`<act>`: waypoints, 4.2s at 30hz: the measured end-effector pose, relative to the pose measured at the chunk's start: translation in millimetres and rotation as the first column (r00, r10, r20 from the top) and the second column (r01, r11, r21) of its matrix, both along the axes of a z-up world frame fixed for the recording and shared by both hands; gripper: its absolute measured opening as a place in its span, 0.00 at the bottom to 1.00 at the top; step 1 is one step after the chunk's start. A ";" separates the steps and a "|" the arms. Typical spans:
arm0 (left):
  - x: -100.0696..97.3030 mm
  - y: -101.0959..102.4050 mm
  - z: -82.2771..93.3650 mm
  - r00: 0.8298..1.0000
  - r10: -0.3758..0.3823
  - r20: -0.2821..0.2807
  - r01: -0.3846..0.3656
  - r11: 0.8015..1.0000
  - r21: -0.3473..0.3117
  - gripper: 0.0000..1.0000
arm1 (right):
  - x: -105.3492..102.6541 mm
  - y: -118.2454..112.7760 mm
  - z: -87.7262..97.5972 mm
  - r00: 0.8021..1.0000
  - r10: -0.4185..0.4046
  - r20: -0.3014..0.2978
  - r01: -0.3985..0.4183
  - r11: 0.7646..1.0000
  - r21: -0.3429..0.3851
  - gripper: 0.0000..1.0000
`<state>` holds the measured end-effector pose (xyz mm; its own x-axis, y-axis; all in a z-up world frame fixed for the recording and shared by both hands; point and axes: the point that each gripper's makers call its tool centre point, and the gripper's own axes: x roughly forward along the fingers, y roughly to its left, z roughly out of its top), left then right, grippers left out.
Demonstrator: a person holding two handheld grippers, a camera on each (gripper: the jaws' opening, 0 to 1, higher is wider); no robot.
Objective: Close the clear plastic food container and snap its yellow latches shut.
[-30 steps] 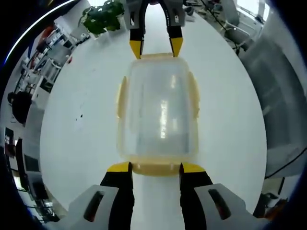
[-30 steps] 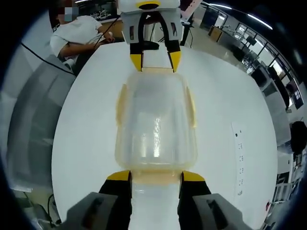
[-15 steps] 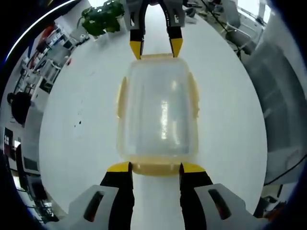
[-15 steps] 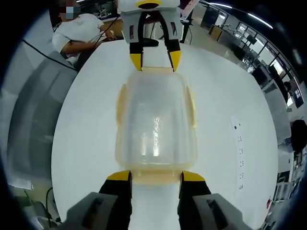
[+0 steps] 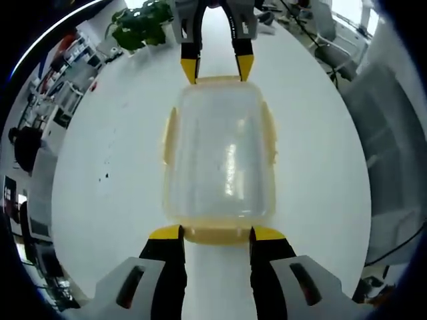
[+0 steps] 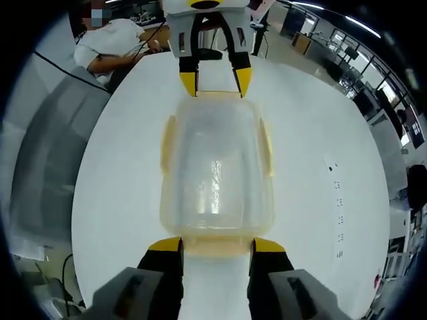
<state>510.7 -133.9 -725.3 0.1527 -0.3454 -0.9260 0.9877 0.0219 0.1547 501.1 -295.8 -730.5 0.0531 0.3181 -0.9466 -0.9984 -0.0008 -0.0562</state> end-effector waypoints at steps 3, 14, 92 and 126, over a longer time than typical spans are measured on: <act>-0.1 -0.2 -2.3 1.000 0.004 -0.003 -0.004 1.000 0.000 0.35 | -0.1 -0.5 -2.9 1.000 0.003 -0.002 -0.003 1.000 0.001 0.35; -1.3 -0.8 -7.1 1.000 0.005 -0.008 -0.005 1.000 -0.009 0.35 | -0.3 -1.4 -10.1 1.000 0.002 -0.020 -0.002 1.000 0.000 0.35; 16.3 -19.3 16.4 0.783 0.576 -0.233 -0.622 0.734 -0.273 0.44 | 14.4 14.0 11.7 0.792 -0.571 -0.218 0.611 0.747 0.261 0.38; 5.0 -13.9 -11.0 0.508 0.727 -0.462 -0.860 0.403 -0.312 0.46 | 8.9 17.0 -8.1 0.457 -0.796 -0.397 0.887 0.379 0.263 0.40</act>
<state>515.7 -147.7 -736.4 0.4121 -0.5431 -0.7316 0.4769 0.8127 -0.3347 509.9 -278.8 -738.5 0.3624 0.5257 -0.7696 -0.4541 0.8207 0.3467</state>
